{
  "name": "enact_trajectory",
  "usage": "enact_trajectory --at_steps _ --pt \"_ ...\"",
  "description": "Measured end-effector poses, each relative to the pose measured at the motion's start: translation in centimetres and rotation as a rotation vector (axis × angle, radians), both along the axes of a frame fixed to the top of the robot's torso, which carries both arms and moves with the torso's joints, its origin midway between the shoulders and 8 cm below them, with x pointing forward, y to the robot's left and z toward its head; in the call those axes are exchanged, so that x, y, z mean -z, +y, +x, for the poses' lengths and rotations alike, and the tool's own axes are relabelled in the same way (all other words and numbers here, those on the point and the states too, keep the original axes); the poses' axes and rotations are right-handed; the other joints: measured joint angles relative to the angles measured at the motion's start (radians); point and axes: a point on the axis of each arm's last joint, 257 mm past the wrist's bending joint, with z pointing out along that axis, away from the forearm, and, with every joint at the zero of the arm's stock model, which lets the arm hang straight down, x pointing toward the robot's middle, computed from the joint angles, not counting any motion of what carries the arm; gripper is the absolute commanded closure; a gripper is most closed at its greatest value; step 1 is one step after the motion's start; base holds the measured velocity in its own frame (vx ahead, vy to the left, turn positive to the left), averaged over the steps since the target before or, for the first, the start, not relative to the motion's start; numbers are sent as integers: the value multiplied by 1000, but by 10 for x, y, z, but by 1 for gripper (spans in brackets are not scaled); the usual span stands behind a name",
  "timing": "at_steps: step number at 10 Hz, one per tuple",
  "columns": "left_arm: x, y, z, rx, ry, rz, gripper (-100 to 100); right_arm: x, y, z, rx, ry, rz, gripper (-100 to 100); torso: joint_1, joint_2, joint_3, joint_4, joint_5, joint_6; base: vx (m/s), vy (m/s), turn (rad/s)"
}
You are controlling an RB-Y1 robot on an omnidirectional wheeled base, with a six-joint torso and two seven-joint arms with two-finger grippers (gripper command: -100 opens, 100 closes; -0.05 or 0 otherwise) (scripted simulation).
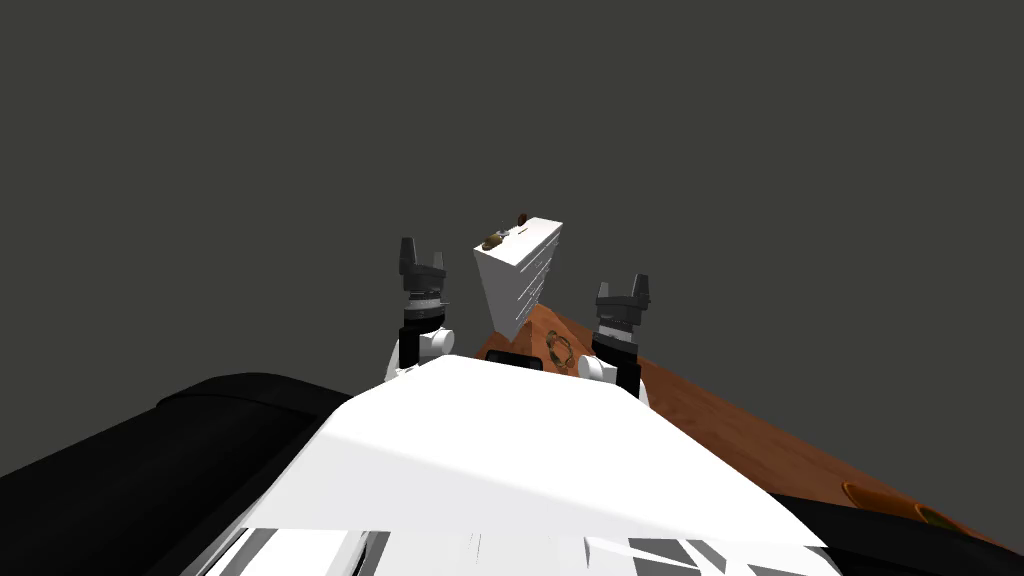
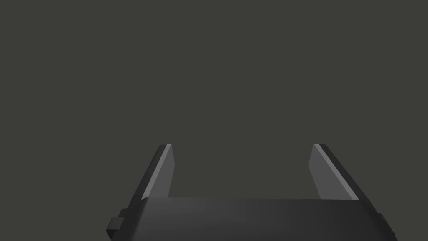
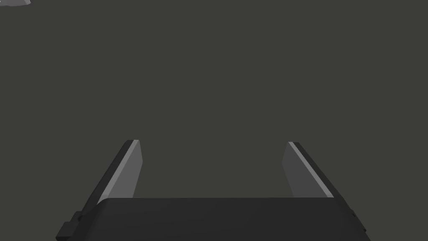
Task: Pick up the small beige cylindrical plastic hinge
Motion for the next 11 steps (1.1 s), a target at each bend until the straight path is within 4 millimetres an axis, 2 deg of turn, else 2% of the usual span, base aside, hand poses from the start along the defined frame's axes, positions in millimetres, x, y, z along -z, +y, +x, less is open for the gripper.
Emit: enact_trajectory --at_steps 4,11 --pt "12 -1 -9 -58 54 191 -100 0 0 0 0 0 0 0 -1 1 1 0 0 0 -12 -24 -116" --pt "38 4 -42 -241 145 626 -100 0 0 0 0 0 0 0 -2 2 1 1 -1 0 -23 -29 -123"
